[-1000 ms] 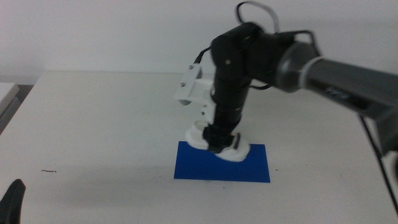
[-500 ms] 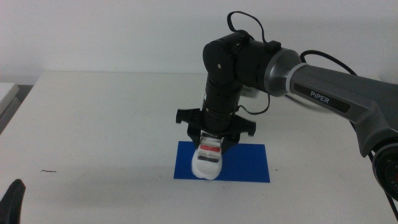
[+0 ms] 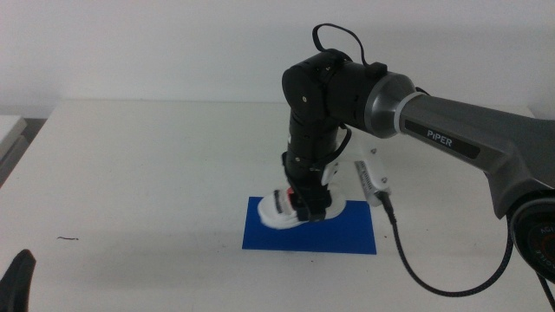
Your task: Use one arm to grab the shoe from the table and place it on the mat.
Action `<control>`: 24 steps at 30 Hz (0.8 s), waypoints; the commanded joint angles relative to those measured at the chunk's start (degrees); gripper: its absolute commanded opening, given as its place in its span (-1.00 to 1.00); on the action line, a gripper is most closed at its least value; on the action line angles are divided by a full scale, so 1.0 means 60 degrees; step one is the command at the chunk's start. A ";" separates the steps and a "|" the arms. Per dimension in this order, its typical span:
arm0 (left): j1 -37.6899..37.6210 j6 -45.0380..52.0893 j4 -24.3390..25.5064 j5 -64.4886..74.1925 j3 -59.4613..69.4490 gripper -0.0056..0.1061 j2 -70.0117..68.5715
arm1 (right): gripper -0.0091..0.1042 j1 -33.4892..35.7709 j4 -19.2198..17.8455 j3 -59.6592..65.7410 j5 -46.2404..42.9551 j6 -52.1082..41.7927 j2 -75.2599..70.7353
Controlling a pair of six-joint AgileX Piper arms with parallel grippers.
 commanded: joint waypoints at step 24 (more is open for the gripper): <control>0.0000 -0.0029 -0.0038 -0.0106 0.0009 0.78 0.0046 | -0.88 -0.0179 -0.0337 -0.0055 0.0077 0.0302 0.0258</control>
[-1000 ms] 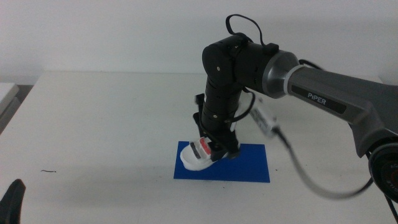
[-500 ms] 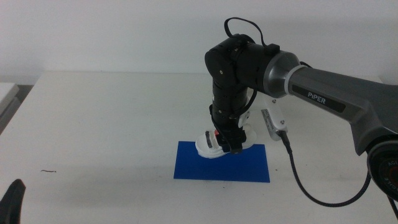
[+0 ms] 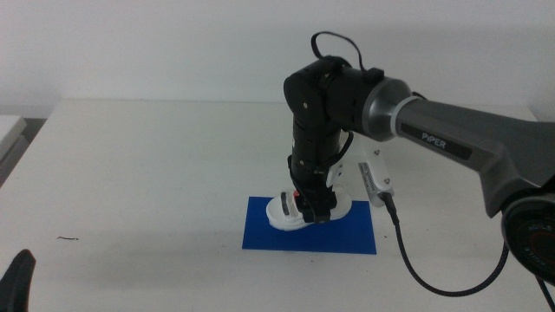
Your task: Use one arm to grab the shoe from the table and place it on the mat.
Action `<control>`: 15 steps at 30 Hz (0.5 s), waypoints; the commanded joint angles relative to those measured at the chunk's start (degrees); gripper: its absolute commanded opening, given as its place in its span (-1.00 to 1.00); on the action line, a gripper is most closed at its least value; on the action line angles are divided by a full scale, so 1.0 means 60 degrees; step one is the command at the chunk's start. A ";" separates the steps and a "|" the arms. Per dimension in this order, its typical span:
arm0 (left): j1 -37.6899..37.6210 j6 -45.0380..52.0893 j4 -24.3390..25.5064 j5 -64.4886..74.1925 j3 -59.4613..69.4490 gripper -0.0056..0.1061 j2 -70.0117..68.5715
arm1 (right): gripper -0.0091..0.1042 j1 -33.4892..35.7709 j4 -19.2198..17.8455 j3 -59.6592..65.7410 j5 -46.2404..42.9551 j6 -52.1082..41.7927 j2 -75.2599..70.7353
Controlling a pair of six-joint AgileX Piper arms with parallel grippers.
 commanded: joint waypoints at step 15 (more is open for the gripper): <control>0.0000 -0.0029 -0.0038 -0.0106 0.0009 0.78 0.0046 | 0.50 -0.0088 -0.0022 -0.0055 0.0077 0.0236 0.0236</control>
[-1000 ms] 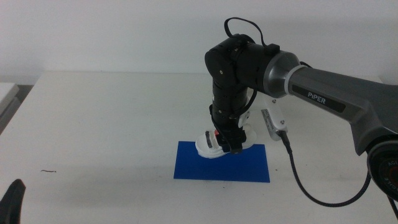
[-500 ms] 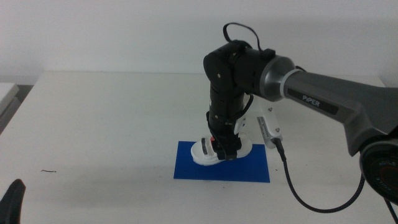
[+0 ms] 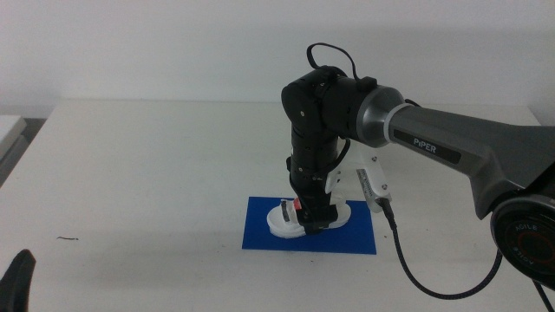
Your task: Use one arm to grab the shoe from the table and place it on the mat.
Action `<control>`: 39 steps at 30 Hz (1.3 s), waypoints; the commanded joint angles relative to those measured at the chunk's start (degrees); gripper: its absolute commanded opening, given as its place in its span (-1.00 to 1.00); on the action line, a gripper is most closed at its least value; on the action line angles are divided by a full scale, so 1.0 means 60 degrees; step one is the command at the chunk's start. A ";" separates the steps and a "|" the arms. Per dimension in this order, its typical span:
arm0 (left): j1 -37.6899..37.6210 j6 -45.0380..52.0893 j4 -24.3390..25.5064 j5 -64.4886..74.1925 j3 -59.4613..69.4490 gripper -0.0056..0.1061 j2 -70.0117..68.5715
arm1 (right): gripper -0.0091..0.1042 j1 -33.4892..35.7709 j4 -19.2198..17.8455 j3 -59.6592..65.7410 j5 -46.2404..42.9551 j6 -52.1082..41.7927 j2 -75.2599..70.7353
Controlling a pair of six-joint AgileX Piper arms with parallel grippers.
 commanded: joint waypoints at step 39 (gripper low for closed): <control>0.0000 -0.0029 -0.0038 -0.0106 0.0009 0.78 0.0046 | 0.80 -0.4632 0.1909 1.3567 -0.9260 -2.2894 -1.6213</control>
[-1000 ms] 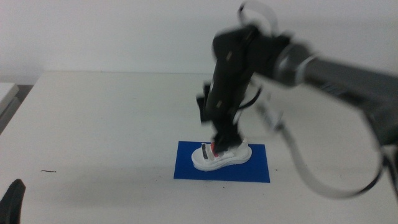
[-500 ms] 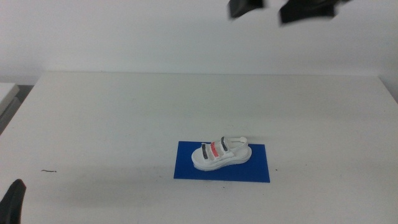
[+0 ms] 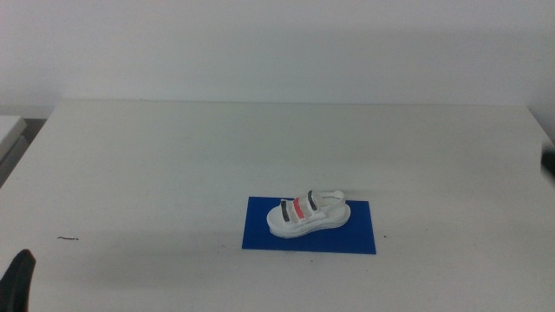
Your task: Use one arm to grab the shoe from the table and place it on the mat.
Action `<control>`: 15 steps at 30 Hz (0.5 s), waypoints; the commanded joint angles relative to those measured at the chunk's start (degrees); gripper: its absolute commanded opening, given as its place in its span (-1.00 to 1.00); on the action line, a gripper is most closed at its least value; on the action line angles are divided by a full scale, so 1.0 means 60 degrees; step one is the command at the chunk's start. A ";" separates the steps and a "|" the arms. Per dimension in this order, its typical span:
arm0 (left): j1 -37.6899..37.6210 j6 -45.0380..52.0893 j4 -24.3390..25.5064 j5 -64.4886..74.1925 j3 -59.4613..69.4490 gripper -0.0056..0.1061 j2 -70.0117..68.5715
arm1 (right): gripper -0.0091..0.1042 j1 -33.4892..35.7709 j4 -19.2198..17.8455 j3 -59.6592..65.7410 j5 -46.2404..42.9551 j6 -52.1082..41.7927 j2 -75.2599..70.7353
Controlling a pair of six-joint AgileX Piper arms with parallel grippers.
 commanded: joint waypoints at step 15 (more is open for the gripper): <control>0.0000 -0.0029 -0.0038 -0.0106 0.0009 0.78 0.0046 | 0.80 0.0120 -0.0295 0.5582 -0.1754 -0.0254 -0.5621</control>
